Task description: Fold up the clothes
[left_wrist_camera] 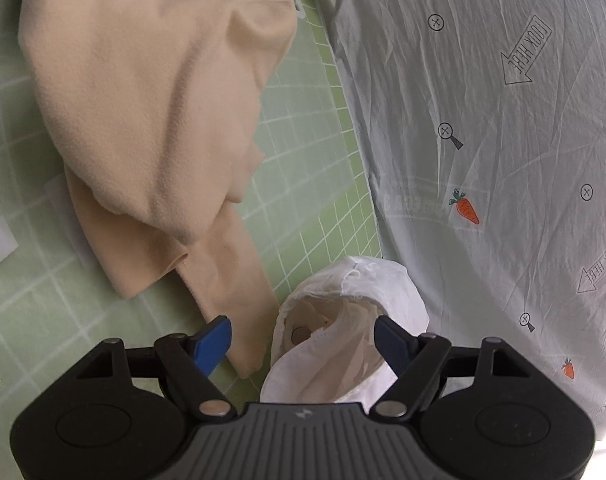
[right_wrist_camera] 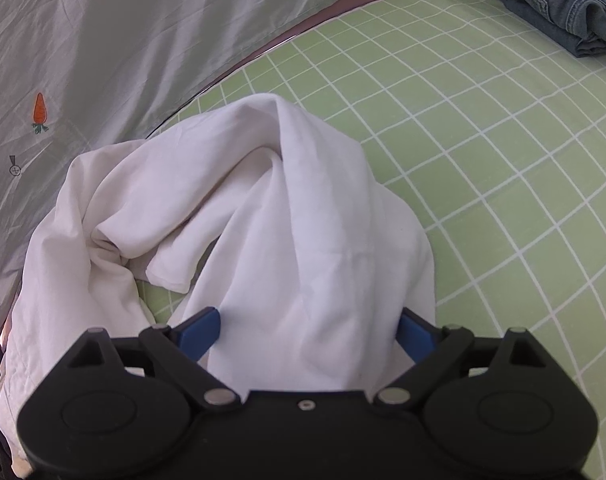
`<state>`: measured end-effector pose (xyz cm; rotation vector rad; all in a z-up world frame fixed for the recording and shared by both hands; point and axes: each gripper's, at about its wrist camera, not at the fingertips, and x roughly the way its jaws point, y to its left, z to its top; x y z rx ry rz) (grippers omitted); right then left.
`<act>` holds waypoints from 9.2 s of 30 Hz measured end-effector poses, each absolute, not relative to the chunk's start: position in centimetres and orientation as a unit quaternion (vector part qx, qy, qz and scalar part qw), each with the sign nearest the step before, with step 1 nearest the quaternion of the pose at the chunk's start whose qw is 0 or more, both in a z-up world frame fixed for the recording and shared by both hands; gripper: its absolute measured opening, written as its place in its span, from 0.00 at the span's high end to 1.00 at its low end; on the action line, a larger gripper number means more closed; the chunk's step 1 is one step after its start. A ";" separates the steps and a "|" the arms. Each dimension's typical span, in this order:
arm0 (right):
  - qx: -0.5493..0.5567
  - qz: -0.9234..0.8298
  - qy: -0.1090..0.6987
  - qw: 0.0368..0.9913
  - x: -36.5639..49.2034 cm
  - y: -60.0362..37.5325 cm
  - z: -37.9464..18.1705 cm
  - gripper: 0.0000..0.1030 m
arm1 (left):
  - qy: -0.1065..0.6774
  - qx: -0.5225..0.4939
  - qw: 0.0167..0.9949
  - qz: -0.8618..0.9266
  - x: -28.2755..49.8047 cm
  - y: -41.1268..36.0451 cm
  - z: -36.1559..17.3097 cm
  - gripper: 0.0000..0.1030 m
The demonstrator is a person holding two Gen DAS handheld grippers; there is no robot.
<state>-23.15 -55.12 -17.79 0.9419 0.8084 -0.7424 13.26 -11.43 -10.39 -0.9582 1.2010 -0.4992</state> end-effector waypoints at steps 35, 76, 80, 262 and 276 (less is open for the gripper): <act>0.253 -0.405 0.419 0.772 -23.7 -58.5 -18.2 0.86 | 0.606 -0.189 0.722 -0.274 14.4 -25.2 -9.6 0.17; 0.399 -0.424 0.006 0.813 -27.0 -69.2 -1.7 0.97 | 0.403 -0.179 0.853 -0.279 19.8 -30.1 5.2 1.00; 0.357 -0.474 0.075 0.801 -28.0 -67.5 -4.0 0.97 | 0.471 -0.169 0.819 -0.280 19.4 -30.9 1.6 0.93; 0.309 0.170 0.320 0.879 28.4 -12.8 -4.8 0.92 | 0.341 -0.210 0.916 0.004 26.6 9.9 7.6 0.79; 0.302 0.166 0.347 0.873 32.3 -10.0 -3.8 0.94 | 0.413 -0.407 0.813 0.050 31.0 16.4 0.6 0.39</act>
